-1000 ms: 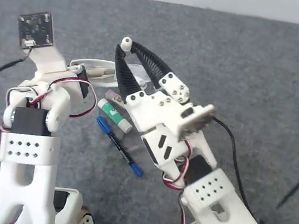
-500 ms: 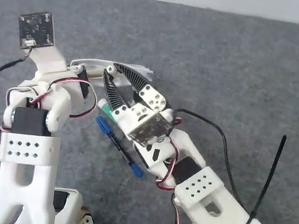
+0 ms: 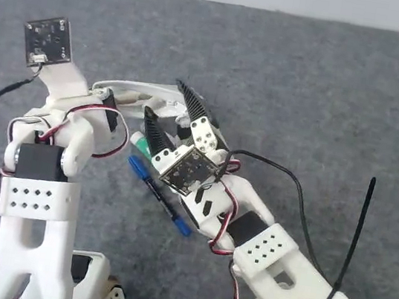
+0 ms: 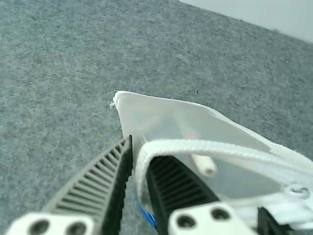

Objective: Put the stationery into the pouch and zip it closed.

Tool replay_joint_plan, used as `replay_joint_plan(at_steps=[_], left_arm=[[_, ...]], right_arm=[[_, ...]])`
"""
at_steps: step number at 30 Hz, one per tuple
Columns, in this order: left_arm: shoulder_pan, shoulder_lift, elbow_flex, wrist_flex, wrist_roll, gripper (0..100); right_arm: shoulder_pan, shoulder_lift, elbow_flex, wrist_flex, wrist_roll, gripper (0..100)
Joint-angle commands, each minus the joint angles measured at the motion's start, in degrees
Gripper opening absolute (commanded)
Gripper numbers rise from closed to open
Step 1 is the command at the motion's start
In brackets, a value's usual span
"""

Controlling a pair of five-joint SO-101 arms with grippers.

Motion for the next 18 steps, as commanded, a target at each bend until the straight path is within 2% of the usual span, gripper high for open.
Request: replay_joint_plan(at_steps=[1,5,11,18], left_arm=[[-1.8,-3.0,-1.1,-1.0,-0.5,1],[-4.0,-3.2,-1.1,-1.1,-0.5,1],[-6.9,-3.2,-1.1,-1.8,-0.2,1],[-12.4,-3.3,-1.1,-3.3,2.2,1]], right_arm=[[-0.1,-1.4,-0.1,0.4,0.9,23.4],[-0.1,-8.5,2.3,2.2,0.7,23.4],[-0.1,-22.5,2.4,17.6,-7.0,23.5],[-0.3,-27.8,-1.2,33.3,-7.7,23.5]])
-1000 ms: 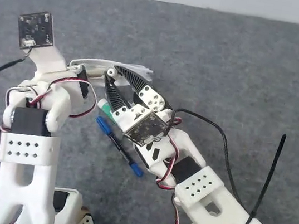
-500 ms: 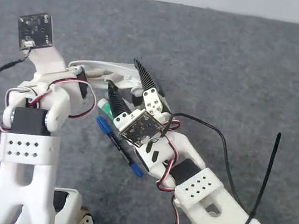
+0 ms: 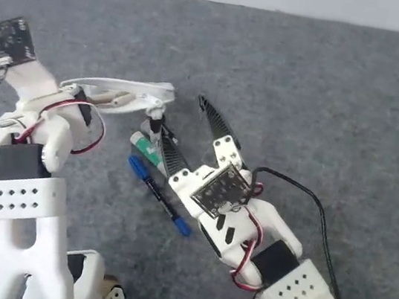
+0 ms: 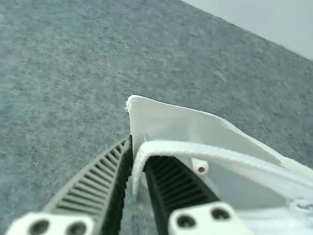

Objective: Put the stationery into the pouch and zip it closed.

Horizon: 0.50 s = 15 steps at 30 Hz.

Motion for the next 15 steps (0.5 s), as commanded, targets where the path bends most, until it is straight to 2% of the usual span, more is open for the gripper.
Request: replay_joint_plan(at_steps=[1,5,15], left_arm=[[-3.3,-3.3,-1.1,-3.4,1.2,1],[-5.3,-3.3,-1.1,-3.7,1.2,1],[-10.7,-3.2,-0.8,-5.1,2.9,1]], right_arm=[[-0.4,-1.6,-5.3,7.9,-0.9,23.5],[-0.4,1.8,-7.3,11.6,-0.9,23.5],[-0.6,21.0,-11.8,11.8,-0.9,23.5]])
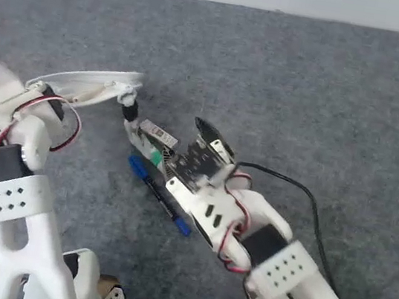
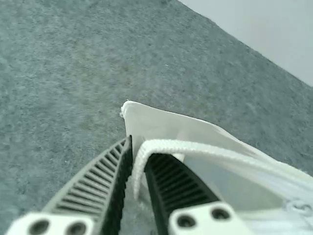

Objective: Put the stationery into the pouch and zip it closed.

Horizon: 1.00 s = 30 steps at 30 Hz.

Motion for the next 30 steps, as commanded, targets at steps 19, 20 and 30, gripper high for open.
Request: replay_joint_plan(at_steps=[19,20,30], left_arm=[[-3.7,-3.1,-0.7,-3.1,1.0,1],[-4.5,-3.1,-0.7,-3.2,1.0,1],[-5.8,-3.1,-0.7,-3.2,1.0,1]], right_arm=[[-7.0,43.9,-19.9,2.2,-6.9,23.5],[-7.3,44.9,-20.7,3.5,-7.0,23.5],[-7.9,56.2,-32.3,14.0,-10.9,23.5]])
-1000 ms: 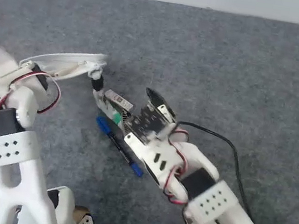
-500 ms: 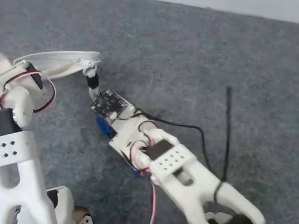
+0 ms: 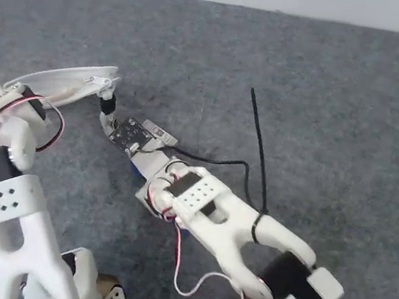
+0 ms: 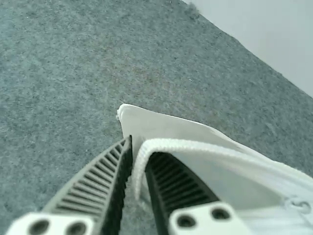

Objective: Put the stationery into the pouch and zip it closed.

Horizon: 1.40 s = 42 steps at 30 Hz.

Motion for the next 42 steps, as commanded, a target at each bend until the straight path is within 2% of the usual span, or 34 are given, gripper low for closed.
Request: replay_joint_plan(at_steps=[1,5,15,22,29,35,38,42], left_arm=[[-0.4,-3.1,-0.7,-2.2,1.0,1],[-0.4,-3.1,-0.7,-2.2,1.0,1],[-0.4,-3.0,-0.7,-2.2,1.0,1],[-0.4,-3.0,-0.7,-2.2,1.0,1],[-0.2,-3.0,-0.7,-2.2,1.0,1],[-0.2,-3.0,-0.7,-2.3,1.0,1],[-0.2,-3.0,-0.7,-2.3,1.0,1],[-0.2,-2.9,-0.7,-2.3,1.0,1]], right_arm=[[-0.7,3.1,-6.4,4.2,-1.4,23.5],[-0.5,7.2,-11.9,10.3,-1.5,21.3],[0.7,9.3,-14.7,13.1,-1.2,0.2],[6.9,5.3,-14.9,19.1,-1.1,0.6],[11.9,-1.3,-14.9,27.5,4.0,0.6],[18.8,-2.2,-14.9,29.6,4.1,0.6],[20.0,-1.2,-14.9,29.6,4.1,0.9],[19.6,-0.7,-15.0,29.6,3.0,11.0]])
